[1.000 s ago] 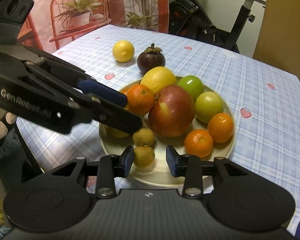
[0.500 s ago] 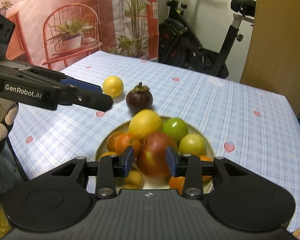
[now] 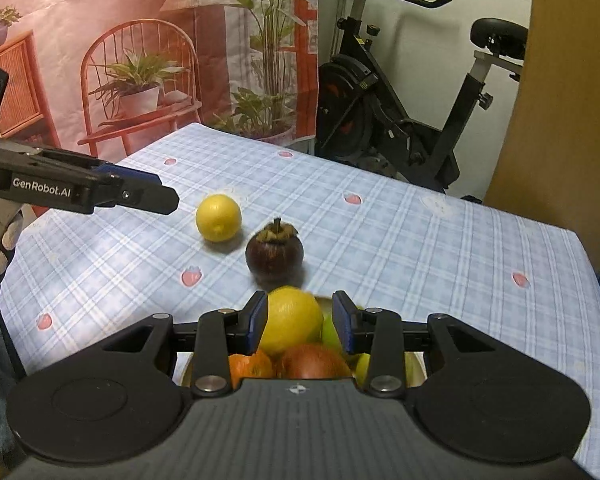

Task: Organize fruits
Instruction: 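Withdraw both tools from the plate, then close the left tool on the mangosteen while the right tool steadies it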

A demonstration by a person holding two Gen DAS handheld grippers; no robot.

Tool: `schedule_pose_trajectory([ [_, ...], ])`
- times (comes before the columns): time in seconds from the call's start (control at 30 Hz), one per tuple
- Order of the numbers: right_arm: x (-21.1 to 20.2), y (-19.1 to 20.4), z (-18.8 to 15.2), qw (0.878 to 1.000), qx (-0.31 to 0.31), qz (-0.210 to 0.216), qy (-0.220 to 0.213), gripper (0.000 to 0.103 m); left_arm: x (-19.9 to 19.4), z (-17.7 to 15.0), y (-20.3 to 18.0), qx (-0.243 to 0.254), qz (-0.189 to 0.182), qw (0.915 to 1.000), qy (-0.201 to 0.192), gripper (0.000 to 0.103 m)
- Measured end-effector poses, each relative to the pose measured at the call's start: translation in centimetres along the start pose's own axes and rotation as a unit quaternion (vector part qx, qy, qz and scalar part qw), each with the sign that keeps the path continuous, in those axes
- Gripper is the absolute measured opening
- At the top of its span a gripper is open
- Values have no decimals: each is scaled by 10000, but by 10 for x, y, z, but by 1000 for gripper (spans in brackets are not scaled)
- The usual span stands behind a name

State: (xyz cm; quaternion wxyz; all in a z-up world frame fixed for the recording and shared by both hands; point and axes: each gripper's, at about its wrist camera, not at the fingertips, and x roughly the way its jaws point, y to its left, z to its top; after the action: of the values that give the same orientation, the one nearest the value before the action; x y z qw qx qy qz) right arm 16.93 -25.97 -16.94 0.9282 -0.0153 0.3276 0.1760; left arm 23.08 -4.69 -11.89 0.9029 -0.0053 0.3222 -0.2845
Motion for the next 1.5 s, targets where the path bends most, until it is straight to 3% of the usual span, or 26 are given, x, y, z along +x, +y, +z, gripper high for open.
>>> schedule_pose_trajectory([
  [0.47, 40, 5, 29, 9998, -193, 111, 13, 38, 10, 15, 39, -232, 357, 9991, -46, 46],
  [0.57, 50, 8, 33, 9994, -273, 187, 88, 41, 18, 16, 40, -285, 284, 9992, 14, 46],
  [0.63, 58, 11, 35, 9992, -330, 201, 126, 53, 28, 16, 39, -322, 207, 9992, 66, 47],
  [0.73, 73, 12, 38, 9988, -388, 220, 216, 59, 44, 17, 36, -343, 28, 9992, 193, 50],
  [0.9, 98, 16, 41, 9954, -704, 445, 474, 59, 78, 14, 31, -403, -396, 9966, 600, 51],
  [1.1, 122, 16, 36, 9917, -871, 497, 805, 59, 102, 7, 27, -444, -548, 9942, 815, 53],
  [1.23, 132, 12, 36, 9910, -833, 527, 901, 59, 111, 5, 26, -382, -548, 9936, 910, 66],
  [1.5, 147, 5, 38, 9903, -745, 627, 996, 63, 120, -1, 32, -528, -650, 9920, 948, 66],
])
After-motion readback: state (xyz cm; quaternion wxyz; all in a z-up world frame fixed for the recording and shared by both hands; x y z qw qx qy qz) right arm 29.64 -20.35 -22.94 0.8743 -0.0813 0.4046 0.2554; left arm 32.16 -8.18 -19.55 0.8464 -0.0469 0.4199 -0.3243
